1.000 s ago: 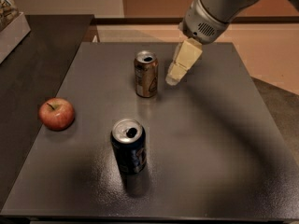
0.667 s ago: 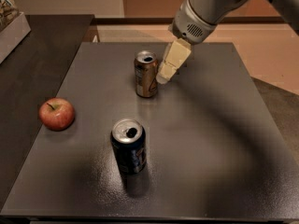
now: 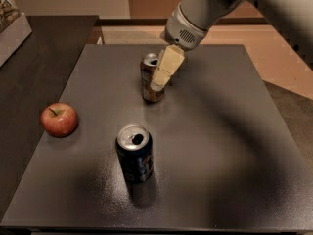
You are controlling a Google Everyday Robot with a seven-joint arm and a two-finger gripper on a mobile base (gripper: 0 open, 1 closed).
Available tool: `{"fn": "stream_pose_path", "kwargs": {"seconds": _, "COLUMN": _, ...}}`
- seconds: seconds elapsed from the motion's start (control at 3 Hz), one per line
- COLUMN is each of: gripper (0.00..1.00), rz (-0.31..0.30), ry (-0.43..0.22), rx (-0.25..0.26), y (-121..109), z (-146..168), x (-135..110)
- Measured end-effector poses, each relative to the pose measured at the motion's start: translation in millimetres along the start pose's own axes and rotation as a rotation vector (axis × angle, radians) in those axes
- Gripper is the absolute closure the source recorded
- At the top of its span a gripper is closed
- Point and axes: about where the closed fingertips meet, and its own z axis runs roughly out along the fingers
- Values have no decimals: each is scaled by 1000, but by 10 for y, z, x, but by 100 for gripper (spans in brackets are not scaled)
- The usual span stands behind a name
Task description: Pick orange can
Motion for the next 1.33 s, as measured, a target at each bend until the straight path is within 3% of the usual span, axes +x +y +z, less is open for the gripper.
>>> {"fn": "stream_pose_path", "kwargs": {"seconds": 0.67, "gripper": 0, "rz": -2, "ry": 6, "rx": -26, "y": 34, "z": 128, "x": 15}}
{"fn": "stream_pose_path", "kwargs": {"seconds": 1.0, "gripper": 15, "rz": -1, "ry": 8, "rx": -42, "y": 44, "z": 211, "x": 31}}
{"fn": "stream_pose_path", "kwargs": {"seconds": 1.33, "gripper": 39, "rz": -2, "ry": 3, "rx": -52, "y": 47, "z": 252, "x": 21}}
